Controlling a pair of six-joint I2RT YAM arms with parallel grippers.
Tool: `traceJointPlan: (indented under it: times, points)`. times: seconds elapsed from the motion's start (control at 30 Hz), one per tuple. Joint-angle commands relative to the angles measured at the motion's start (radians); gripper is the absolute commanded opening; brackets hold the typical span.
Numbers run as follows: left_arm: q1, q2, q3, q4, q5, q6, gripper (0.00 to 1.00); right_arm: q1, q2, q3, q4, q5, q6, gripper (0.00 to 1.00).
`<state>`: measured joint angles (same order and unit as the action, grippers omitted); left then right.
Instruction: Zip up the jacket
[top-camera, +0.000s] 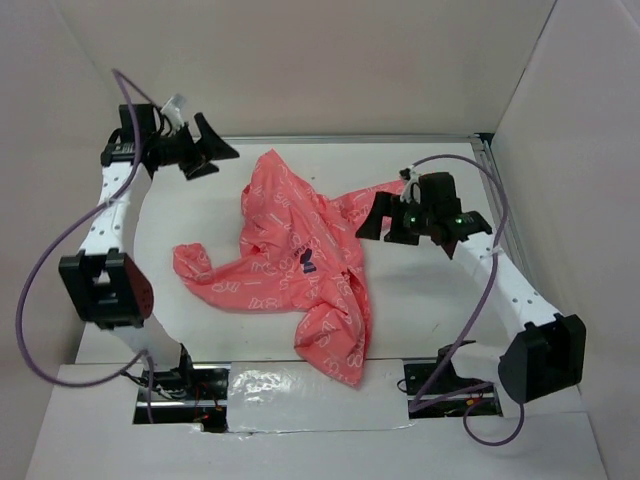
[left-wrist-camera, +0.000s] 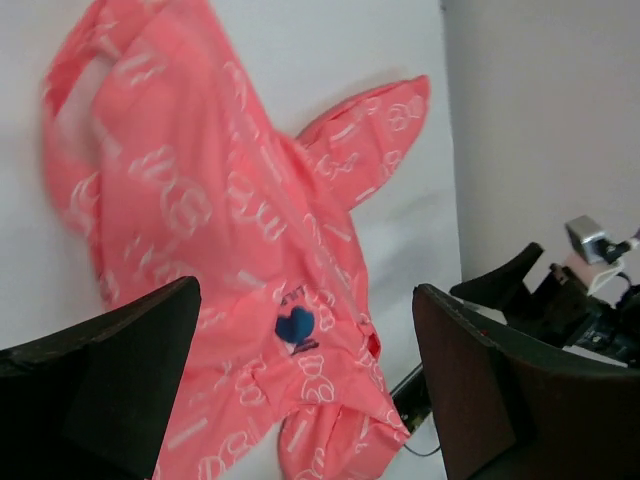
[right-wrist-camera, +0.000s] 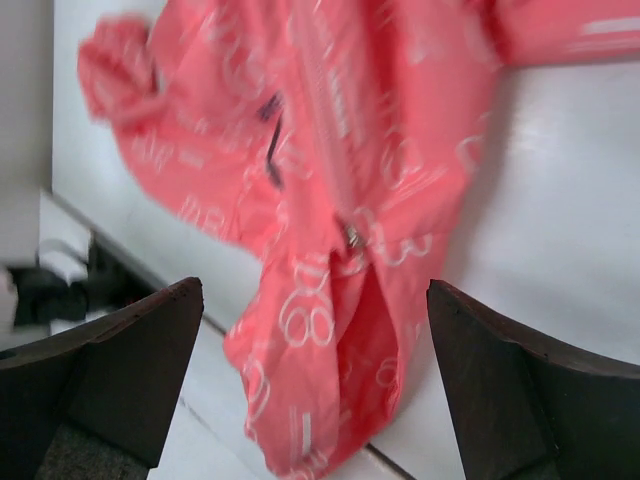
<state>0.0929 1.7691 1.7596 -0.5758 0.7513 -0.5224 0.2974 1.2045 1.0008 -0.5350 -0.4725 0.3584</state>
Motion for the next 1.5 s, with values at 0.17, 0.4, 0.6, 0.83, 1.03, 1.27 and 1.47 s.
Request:
traceJointPlan:
  times: [0.17, 0.4, 0.6, 0.83, 1.03, 1.27, 1.47]
  points:
    - [-0.07, -0.453, -0.492, -0.172, -0.24, -0.246, 0.99, -0.119, 0.286, 0.177, 0.02, 0.231, 0.247, 1.0]
    - [-0.168, -0.686, -0.865, -0.269, -0.213, -0.334, 0.99, -0.089, 0.54, 0.337, -0.016, 0.212, 0.205, 1.0]
    - [-0.206, -0.645, -1.008, -0.228, -0.179, -0.349, 0.99, -0.029, 0.486, 0.176, 0.02, 0.137, 0.139, 1.0]
    - [-0.21, -0.472, -1.02, -0.095, -0.219, -0.366, 0.99, -0.044, 0.512, 0.099, 0.095, 0.169, 0.207, 1.0]
    - [-0.194, -0.292, -0.963, 0.028, -0.198, -0.353, 0.96, -0.079, 0.614, 0.209, 0.167, 0.173, 0.332, 1.0]
    - [-0.164, -0.149, -0.916, 0.05, -0.231, -0.338, 0.46, -0.11, 0.78, 0.378, 0.077, 0.313, 0.461, 0.92]
    - [-0.121, -0.14, -0.861, 0.024, -0.237, -0.304, 0.0, -0.132, 0.897, 0.556, -0.009, 0.469, 0.513, 0.18]
